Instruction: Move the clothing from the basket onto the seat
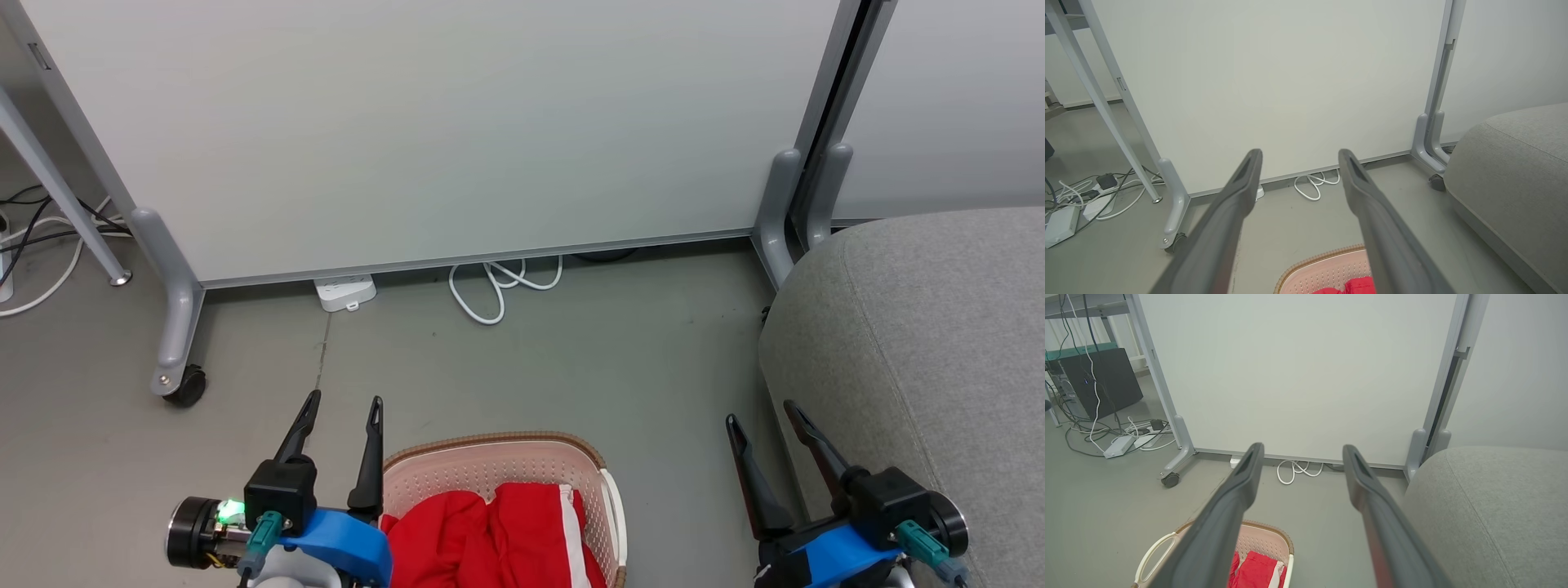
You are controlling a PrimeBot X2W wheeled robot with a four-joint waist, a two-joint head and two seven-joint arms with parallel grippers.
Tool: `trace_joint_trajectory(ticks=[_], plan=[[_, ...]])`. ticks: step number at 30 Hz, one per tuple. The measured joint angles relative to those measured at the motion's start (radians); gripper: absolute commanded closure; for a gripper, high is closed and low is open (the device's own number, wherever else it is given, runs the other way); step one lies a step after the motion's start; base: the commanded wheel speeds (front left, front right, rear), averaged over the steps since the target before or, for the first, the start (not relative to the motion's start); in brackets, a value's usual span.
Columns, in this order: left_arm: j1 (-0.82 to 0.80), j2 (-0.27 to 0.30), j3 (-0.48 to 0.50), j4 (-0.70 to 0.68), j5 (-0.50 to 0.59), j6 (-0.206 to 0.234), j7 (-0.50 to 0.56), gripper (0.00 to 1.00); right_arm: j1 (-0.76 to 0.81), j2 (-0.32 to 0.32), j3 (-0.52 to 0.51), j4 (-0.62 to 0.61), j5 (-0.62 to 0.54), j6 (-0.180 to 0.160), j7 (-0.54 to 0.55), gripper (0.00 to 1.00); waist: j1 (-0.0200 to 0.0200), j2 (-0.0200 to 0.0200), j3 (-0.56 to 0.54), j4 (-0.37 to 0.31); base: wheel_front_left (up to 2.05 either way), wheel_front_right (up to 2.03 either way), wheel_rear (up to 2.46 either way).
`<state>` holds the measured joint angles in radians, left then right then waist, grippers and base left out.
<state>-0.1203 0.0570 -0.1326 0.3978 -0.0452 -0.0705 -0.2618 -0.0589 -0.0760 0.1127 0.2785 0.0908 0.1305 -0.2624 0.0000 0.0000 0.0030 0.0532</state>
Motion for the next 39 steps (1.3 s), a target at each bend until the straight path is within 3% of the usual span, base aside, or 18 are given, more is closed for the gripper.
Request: trace_joint_trajectory(ticks=[11, 20, 30, 39], plan=[[-0.039, -0.001, -0.013, 0.028, 0.012, -0.016, 0.0, 0.0, -0.01, -0.004, 0.011, 0.012, 0.007, 0.0, 0.0, 0.0, 0.0, 0.0001, 0.011, -0.021, 0.0, 0.0, 0.0], [-0.151, 0.033, -0.083, 0.157, 0.043, -0.044, 0.0, 0.0, -0.047, -0.008, 0.023, 0.004, 0.007, 0.0, 0.0, 0.0, 0.0, 0.0001, 0.066, -0.063, 0.0, 0.0, 0.0], [-0.337, 0.087, -0.223, 0.357, 0.066, -0.055, -0.001, 0.0, -0.138, -0.002, 0.042, -0.02, 0.007, 0.0, 0.0, 0.0, 0.0001, 0.0, 0.208, -0.122, 0.0, 0.0, 0.0], [-0.498, 0.128, -0.417, 0.611, 0.027, -0.059, -0.001, 0.0, -0.227, 0.007, 0.062, -0.043, -0.002, 0.0, 0.0, 0.0, 0.0001, 0.0, 0.374, -0.178, 0.0, 0.0, 0.0]])
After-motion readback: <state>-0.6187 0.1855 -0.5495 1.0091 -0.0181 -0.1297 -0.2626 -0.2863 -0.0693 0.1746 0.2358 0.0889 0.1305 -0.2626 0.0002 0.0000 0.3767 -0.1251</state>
